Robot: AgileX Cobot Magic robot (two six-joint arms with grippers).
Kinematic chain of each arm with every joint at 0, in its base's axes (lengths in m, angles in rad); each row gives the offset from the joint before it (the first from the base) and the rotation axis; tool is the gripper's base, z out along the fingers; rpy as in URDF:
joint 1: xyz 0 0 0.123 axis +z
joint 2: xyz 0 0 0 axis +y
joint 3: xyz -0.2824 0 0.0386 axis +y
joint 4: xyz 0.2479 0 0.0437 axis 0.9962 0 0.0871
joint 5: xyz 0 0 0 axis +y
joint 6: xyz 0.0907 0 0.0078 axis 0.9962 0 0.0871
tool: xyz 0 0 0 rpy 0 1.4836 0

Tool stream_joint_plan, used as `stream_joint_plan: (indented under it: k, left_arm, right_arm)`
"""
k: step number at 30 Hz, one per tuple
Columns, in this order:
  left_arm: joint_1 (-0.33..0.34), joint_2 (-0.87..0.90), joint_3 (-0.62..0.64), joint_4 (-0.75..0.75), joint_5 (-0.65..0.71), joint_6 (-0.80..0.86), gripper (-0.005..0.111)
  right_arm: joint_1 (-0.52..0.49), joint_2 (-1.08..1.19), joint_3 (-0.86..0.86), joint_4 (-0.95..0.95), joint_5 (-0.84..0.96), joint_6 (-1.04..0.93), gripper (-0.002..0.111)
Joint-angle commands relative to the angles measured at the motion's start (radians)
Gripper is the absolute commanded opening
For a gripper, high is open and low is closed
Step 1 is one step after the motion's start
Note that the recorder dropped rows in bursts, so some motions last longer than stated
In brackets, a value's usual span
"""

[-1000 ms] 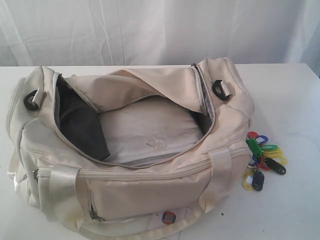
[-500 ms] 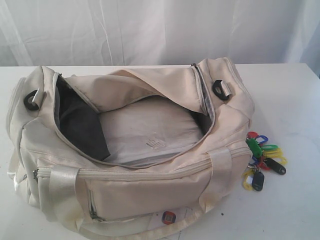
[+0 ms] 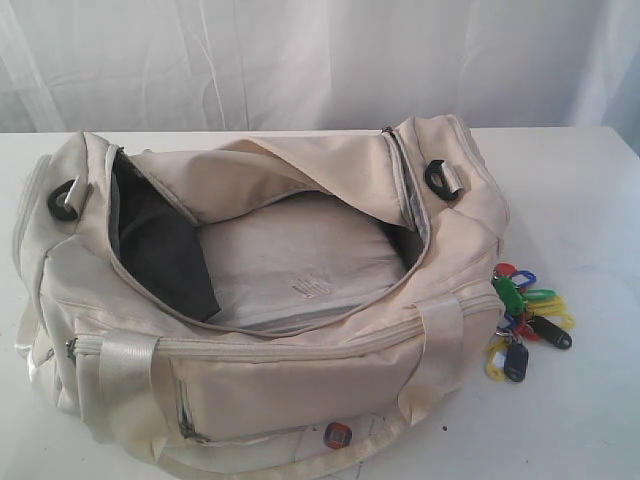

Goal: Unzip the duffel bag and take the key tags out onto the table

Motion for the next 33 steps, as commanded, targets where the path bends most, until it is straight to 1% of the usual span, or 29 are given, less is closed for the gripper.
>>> stream_joint_plan:
  k: [1, 2, 3, 6, 7, 8, 10, 14, 24, 25, 27, 33]
  left_arm:
    - [-0.002, -0.005, 0.003, -0.005, 0.004, -0.006, 0.0]
    - [-0.002, -0.005, 0.003, -0.005, 0.004, -0.006, 0.0]
    - [-0.002, -0.005, 0.003, -0.005, 0.004, -0.006, 0.0]
    - [-0.002, -0.005, 0.003, -0.005, 0.004, -0.006, 0.0]
    - [-0.002, -0.005, 0.003, -0.005, 0.004, -0.006, 0.0]
    - [-0.002, -0.005, 0.003, -0.005, 0.004, -0.006, 0.0]
    - [-0.002, -0.005, 0.003, -0.005, 0.004, -0.006, 0.0]
    - [-0.002, -0.005, 0.003, -0.005, 0.004, -0.006, 0.0]
    - [-0.002, -0.005, 0.003, -0.005, 0.004, -0.006, 0.0]
    - [-0.002, -0.005, 0.003, -0.005, 0.004, -0.006, 0.0]
    - [-0.002, -0.005, 0.003, -0.005, 0.004, -0.006, 0.0]
    - [-0.002, -0.005, 0.003, -0.005, 0.004, -0.006, 0.0]
  right_arm:
    - [0.0, -0.064, 0.077, 0.031, -0.027, 0.059, 0.0]
    - [0.0, -0.092, 0.121, 0.054, -0.077, 0.159, 0.0]
    - [-0.001, -0.117, 0.176, 0.052, -0.178, 0.197, 0.0]
    - [-0.026, -0.18, 0.347, 0.058, -0.518, 0.262, 0.0]
    - [-0.04, -0.199, 0.399, 0.058, -0.605, 0.276, 0.0]
    - [-0.05, -0.219, 0.446, 0.046, -0.645, 0.276, 0.0]
    - [-0.072, -0.262, 0.544, 0.002, -0.668, 0.276, 0.0]
    - [-0.105, -0.331, 0.68, -0.034, -0.668, 0.276, 0.0]
    - [-0.165, -0.501, 1.011, -0.046, -0.664, 0.276, 0.0]
    - [-0.169, -0.501, 1.025, -0.046, -0.671, 0.276, 0.0]
    - [-0.171, -0.501, 1.025, -0.057, -0.755, 0.285, 0.0]
    - [-0.18, -0.501, 1.025, -0.148, -0.752, 0.285, 0.0]
